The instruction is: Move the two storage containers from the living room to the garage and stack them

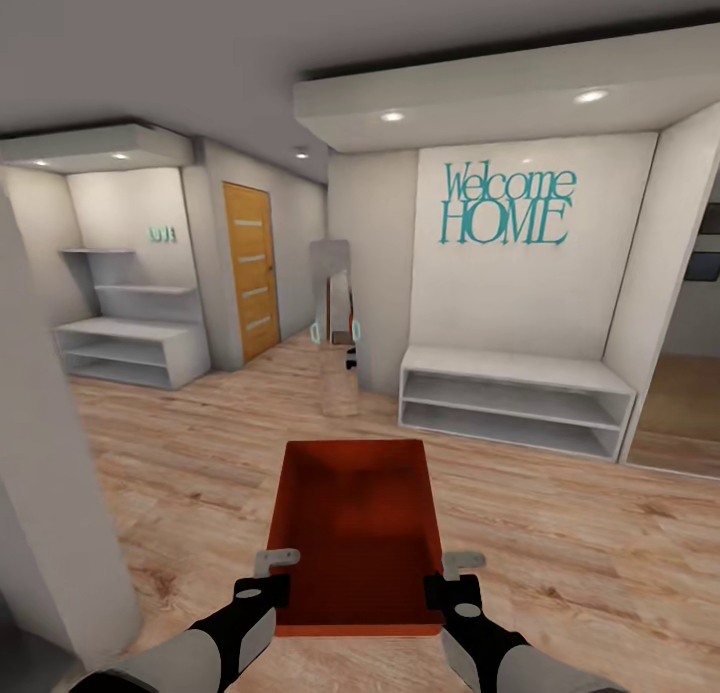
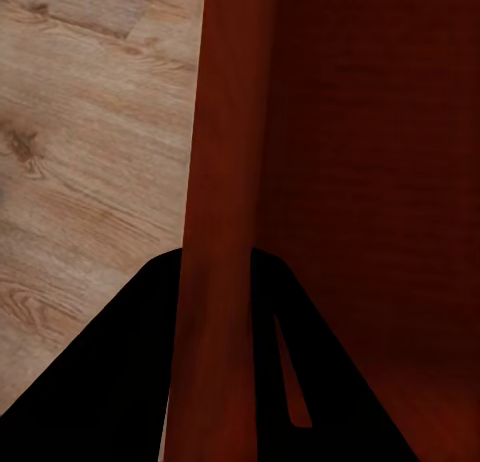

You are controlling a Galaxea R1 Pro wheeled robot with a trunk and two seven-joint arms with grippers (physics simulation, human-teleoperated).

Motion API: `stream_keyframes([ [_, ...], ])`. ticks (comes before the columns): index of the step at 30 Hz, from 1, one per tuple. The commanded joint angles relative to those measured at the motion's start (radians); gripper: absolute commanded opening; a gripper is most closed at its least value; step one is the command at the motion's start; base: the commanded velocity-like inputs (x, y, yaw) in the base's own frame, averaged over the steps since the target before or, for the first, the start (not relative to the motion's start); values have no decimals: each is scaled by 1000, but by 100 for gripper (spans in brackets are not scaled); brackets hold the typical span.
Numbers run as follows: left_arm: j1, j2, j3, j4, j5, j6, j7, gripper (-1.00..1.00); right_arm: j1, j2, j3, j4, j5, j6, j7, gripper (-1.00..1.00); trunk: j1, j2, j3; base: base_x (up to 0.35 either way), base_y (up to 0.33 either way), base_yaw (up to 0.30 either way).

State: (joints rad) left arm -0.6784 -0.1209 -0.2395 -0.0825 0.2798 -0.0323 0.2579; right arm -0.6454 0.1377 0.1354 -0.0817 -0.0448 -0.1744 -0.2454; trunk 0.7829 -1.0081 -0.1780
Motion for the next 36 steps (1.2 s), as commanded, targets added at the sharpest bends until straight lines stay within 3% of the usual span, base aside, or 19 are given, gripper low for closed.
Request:
stream_keyframes([
  [1, -1, 24, 55, 0, 1, -4, 8, -100, -1, 0, -42, -1, 3, 1, 5, -100, 1, -1, -1, 322, 0, 0],
  [13, -1, 24, 55, 0, 1, -4, 8, -100, -1, 0, -42, -1, 3, 1, 5, -100, 1, -1, -1, 322, 0, 158],
  [36, -1, 25, 55, 0, 1, -4, 8, -100, -1, 0, -42, -1, 3, 1, 5, -100, 1, -1, -1, 322, 0, 4],
])
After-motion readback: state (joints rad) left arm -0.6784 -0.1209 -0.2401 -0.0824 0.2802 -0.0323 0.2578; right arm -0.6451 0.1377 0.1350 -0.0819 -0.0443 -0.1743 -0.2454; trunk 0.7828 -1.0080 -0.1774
